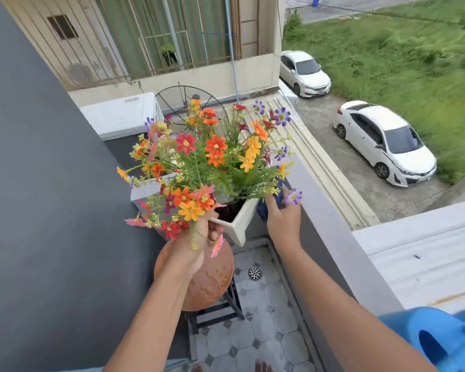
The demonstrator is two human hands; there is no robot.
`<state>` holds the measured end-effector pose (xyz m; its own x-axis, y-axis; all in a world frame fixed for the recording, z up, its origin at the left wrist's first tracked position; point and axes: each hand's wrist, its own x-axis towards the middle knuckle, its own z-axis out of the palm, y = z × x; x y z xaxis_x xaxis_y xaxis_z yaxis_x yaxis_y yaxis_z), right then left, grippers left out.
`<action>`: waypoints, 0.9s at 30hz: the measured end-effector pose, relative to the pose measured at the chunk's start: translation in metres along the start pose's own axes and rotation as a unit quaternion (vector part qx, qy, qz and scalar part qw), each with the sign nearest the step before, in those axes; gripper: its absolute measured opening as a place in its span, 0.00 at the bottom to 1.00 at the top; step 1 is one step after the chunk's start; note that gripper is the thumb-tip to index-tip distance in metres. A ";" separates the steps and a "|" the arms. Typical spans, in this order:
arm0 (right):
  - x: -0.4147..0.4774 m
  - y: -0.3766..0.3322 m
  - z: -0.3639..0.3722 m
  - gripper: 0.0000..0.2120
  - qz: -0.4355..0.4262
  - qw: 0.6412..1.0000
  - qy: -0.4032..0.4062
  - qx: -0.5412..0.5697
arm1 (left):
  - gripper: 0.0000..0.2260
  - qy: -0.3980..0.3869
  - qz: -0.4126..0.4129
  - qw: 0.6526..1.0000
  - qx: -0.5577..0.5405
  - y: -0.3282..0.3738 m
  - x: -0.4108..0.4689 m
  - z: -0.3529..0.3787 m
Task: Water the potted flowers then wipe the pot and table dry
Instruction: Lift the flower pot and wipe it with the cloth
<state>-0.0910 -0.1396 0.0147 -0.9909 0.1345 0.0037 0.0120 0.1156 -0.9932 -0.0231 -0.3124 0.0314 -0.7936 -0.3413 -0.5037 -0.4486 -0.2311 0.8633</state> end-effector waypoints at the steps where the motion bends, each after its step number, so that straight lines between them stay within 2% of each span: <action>1: -0.012 0.002 0.003 0.07 -0.004 1.000 -0.004 0.014 | 0.23 0.017 0.011 1.000 -0.017 0.004 -0.002 0.000; 2: -0.025 0.001 0.005 0.05 -0.016 1.000 -0.016 0.016 | 0.22 0.003 0.026 0.999 -0.034 0.005 -0.006 0.003; 3: -0.037 0.001 0.007 0.05 -0.031 0.999 -0.033 0.007 | 0.17 -0.014 0.025 0.999 -0.036 0.011 -0.012 0.012; 4: -0.049 -0.001 0.009 0.07 -0.047 0.998 -0.049 0.003 | 0.12 0.018 0.038 0.998 -0.048 0.008 -0.005 0.007; 5: -0.057 -0.003 0.011 0.09 -0.055 0.997 -0.059 0.007 | 0.12 0.003 0.032 0.998 -0.047 0.011 -0.011 0.011; 7: -0.070 -0.010 0.011 0.12 -0.058 0.995 -0.076 0.027 | 0.13 0.055 0.016 0.997 -0.043 -0.002 0.013 -0.005; 10: -0.080 -0.019 0.015 0.05 -0.056 0.993 -0.086 0.060 | 0.13 0.063 -0.015 0.997 -0.041 -0.036 0.055 -0.025; 13: -0.073 -0.029 0.017 0.04 -0.063 0.994 -0.056 0.073 | 0.14 0.036 0.001 0.997 -0.068 -0.004 0.004 0.002; 15: -0.052 -0.032 0.017 0.06 -0.065 0.995 -0.031 0.071 | 0.17 -0.008 -0.012 0.999 -0.041 0.008 -0.019 0.014; 17: -0.026 -0.033 0.013 0.10 -0.066 0.996 -0.013 0.062 | 0.18 0.000 -0.010 1.000 -0.020 0.008 -0.022 0.005; 19: -0.003 -0.038 0.007 0.12 -0.060 0.996 -0.014 0.071 | 0.15 0.002 -0.027 1.000 -0.013 0.011 -0.021 -0.007; 22: 0.020 -0.047 -0.010 0.13 -0.025 0.989 -0.091 0.116 | 0.11 -0.009 -0.032 0.999 -0.025 0.021 -0.028 -0.020; 24: 0.028 -0.053 -0.016 0.15 -0.031 0.983 -0.162 0.081 | 0.12 0.000 -0.040 0.999 -0.011 0.025 -0.032 -0.025; 27: 0.040 -0.047 -0.015 0.11 -0.031 0.979 -0.192 0.061 | 0.14 0.037 -0.048 0.997 0.037 0.029 -0.039 -0.030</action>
<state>-0.1296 -0.1245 0.0637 -0.9667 -0.2520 0.0440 -0.0427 -0.0103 -0.9990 0.0071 -0.3335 0.0750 -0.7144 -0.3874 -0.5827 -0.5523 -0.1992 0.8095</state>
